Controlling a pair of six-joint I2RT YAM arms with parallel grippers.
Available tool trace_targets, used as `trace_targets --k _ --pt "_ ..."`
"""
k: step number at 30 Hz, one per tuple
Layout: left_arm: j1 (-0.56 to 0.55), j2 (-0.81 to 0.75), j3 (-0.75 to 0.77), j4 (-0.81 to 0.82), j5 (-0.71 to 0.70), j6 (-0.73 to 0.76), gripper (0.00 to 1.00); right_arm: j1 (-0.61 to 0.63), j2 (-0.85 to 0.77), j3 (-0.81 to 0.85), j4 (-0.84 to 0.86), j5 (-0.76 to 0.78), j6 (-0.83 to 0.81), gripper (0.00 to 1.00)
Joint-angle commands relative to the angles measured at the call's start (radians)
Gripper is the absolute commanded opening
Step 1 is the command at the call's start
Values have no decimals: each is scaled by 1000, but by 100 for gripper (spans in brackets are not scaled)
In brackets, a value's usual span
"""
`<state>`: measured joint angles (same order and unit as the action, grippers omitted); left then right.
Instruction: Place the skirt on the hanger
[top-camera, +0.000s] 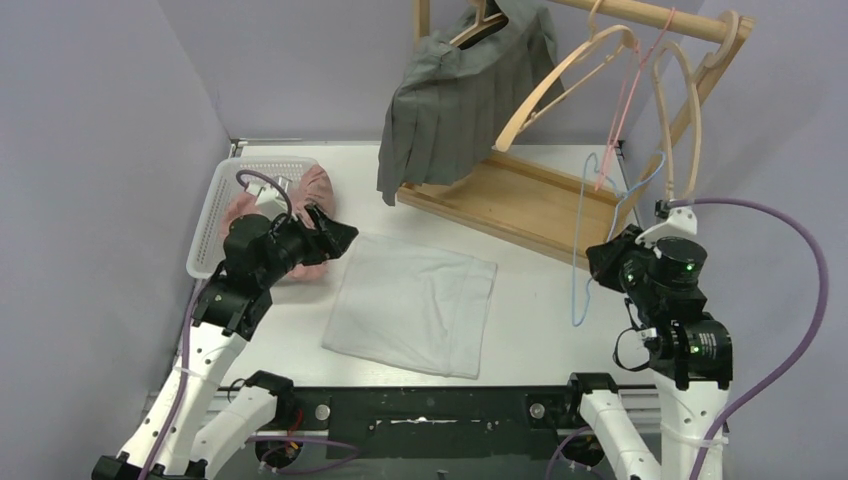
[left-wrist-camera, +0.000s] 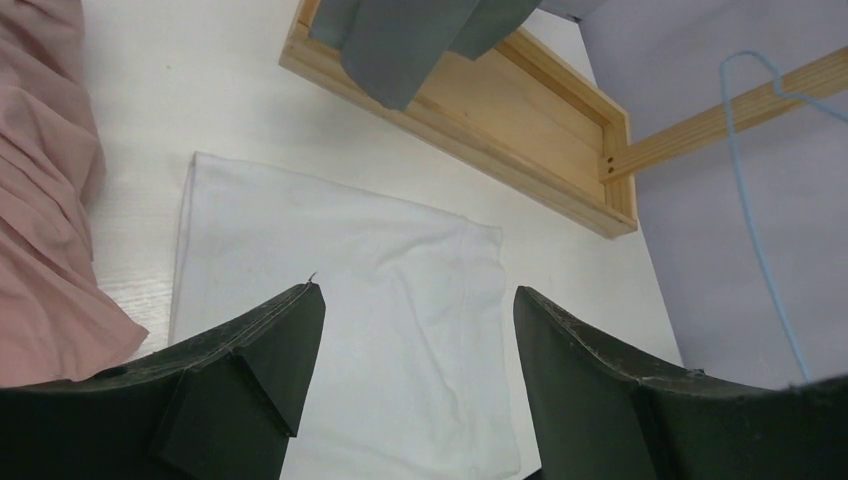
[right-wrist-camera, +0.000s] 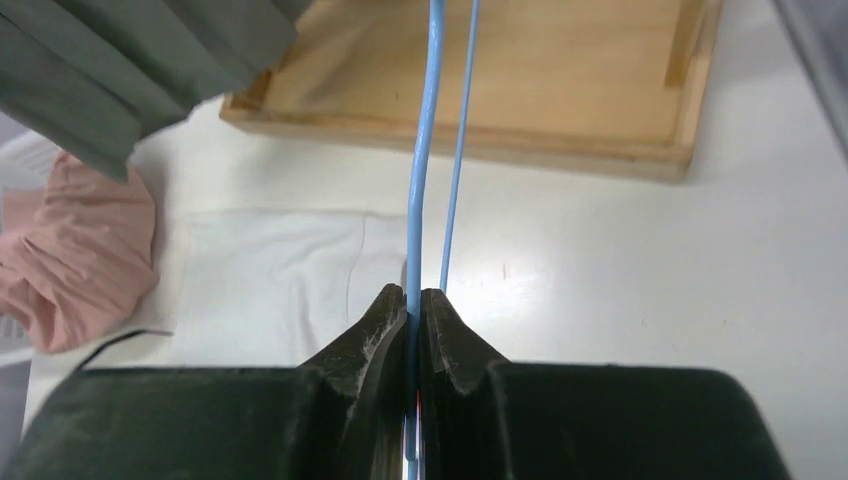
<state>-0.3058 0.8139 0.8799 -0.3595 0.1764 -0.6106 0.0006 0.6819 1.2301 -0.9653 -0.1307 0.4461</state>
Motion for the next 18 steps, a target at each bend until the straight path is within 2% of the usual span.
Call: trace_targets --k 1,7,14,16,18 --pt "1 -17 -29 65 84 -44 70 -4 -45 -102 12 -85 83 0" --pt "-11 7 -67 107 119 -95 70 -3 -72 -228 30 -101 121 0" --pt "-58 78 -114 223 134 -163 70 16 -76 -407 162 -157 164 0" --pt "-72 94 -123 255 133 -162 81 54 -59 -431 196 -142 184 0" --pt "-76 103 -143 300 135 -182 85 137 -38 -449 236 -91 218 0"
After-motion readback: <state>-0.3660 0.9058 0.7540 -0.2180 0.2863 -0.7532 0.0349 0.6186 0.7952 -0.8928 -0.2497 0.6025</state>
